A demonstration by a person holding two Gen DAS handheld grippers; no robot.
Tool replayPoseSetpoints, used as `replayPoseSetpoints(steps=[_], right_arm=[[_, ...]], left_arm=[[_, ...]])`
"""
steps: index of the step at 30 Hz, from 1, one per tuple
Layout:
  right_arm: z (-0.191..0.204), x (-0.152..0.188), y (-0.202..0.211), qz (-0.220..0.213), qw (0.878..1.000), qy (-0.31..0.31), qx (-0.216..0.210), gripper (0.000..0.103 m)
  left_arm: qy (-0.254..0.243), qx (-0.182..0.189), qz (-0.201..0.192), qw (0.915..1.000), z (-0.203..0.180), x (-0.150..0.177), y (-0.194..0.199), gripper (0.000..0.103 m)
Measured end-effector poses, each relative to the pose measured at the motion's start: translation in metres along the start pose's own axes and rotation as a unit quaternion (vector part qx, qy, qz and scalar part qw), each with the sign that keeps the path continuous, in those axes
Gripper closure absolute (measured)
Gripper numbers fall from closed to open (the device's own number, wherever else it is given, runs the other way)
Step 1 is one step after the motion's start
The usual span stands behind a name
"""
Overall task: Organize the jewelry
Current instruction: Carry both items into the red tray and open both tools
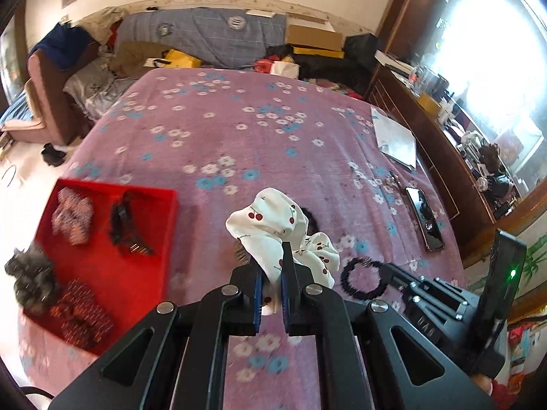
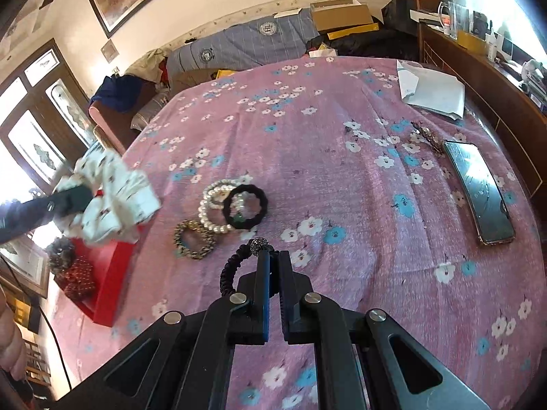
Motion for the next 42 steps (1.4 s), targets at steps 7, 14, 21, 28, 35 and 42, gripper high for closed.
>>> replayPoseSetpoints(steps=[7,14,21,28,35,42], right_arm=[[0.03,-0.004,0.016,-0.013,1.0,0.014,-0.012,0.098],[0.072,-0.007,0.02,-0.02,0.999,0.04,-0.032,0.098],[0.12,-0.008,0.016,-0.018,0.996,0.064,-0.059,0.097],[0.175,0.002,-0.001,0.004,0.992,0.083,-0.092,0.097],[0.224,0.014,-0.026,0.026,0.988,0.099,-0.119,0.097],[0.252,0.028,-0.055,0.055,0.985,0.099,-0.131,0.097]], left_arm=[[0.037,-0.047,-0.014,0.9981,0.072,0.011,0.046,0.095],[0.079,-0.095,-0.032,0.9918,0.148,0.019,0.082,0.095],[0.101,-0.129,-0.045,0.9855,0.209,0.017,0.105,0.095],[0.083,-0.118,-0.036,0.9889,0.227,0.006,0.088,0.095],[0.057,-0.085,-0.016,0.9946,0.226,-0.01,0.04,0.095],[0.033,-0.06,0.01,0.9976,0.227,-0.025,-0.016,0.095]])
Point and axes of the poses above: each gripper's, at about its wrist camera, not at the fingertips, and y roughly against the way its jaws point, z to its left, x to its underside, the point moved 10 cm from there along -y, roughly the way its jaws point, and after that the axes turned 11 degrees about -z, right-handed, at the moved point
